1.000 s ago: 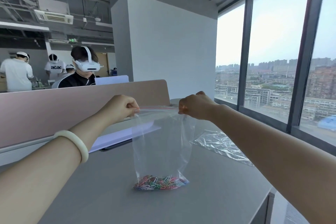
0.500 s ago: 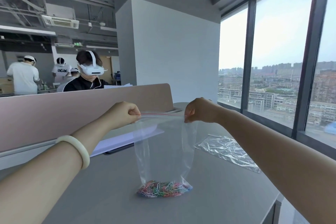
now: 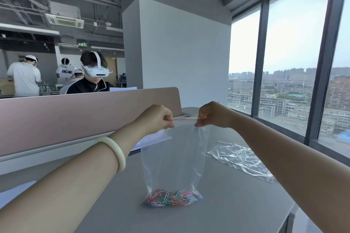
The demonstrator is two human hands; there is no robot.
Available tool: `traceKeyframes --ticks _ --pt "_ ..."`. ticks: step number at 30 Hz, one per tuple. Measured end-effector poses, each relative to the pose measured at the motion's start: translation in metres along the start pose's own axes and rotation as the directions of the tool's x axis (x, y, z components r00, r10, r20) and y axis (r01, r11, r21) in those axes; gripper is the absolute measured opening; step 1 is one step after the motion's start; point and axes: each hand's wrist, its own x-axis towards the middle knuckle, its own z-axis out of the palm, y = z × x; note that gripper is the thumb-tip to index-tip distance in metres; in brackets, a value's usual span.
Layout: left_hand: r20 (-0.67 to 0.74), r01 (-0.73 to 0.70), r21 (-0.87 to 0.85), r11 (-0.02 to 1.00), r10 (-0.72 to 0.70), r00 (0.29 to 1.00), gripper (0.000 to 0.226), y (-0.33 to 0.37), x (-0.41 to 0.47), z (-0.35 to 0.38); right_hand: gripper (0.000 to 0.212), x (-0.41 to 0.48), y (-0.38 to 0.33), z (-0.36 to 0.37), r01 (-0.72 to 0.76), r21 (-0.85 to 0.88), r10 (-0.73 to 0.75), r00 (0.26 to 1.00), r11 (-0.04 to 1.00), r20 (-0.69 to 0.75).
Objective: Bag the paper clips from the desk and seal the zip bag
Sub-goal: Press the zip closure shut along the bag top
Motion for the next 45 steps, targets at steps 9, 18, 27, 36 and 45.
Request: traceKeyframes --ticks 9,18,27,36,45 --pt "0.045 -0.019 0.012 1.0 0.018 0.999 0.03 0.01 0.008 0.001 0.031 0.001 -0.001 0.0 0.02 -0.01 -0.02 0.999 1.0 0.027" --pt "0.042 -0.017 -0.008 1.0 0.018 0.999 0.018 0.015 0.012 0.006 0.026 -0.001 0.008 -0.003 -0.029 0.044 0.028 0.999 0.999 0.018" --pt "-0.016 -0.006 0.009 1.0 0.007 1.0 0.014 0.007 0.01 0.003 0.034 -0.001 -0.009 -0.013 0.01 0.127 -0.02 0.996 0.992 0.081" --pt "-0.022 0.002 0.009 1.0 -0.001 1.0 0.012 0.009 0.007 0.002 0.015 0.011 -0.035 0.015 0.054 -0.084 -0.054 0.999 0.995 0.002" --pt "-0.025 -0.003 0.014 1.0 0.003 1.0 0.007 0.008 0.008 0.001 0.014 -0.001 -0.027 -0.001 0.043 -0.171 -0.043 0.999 0.984 0.003"
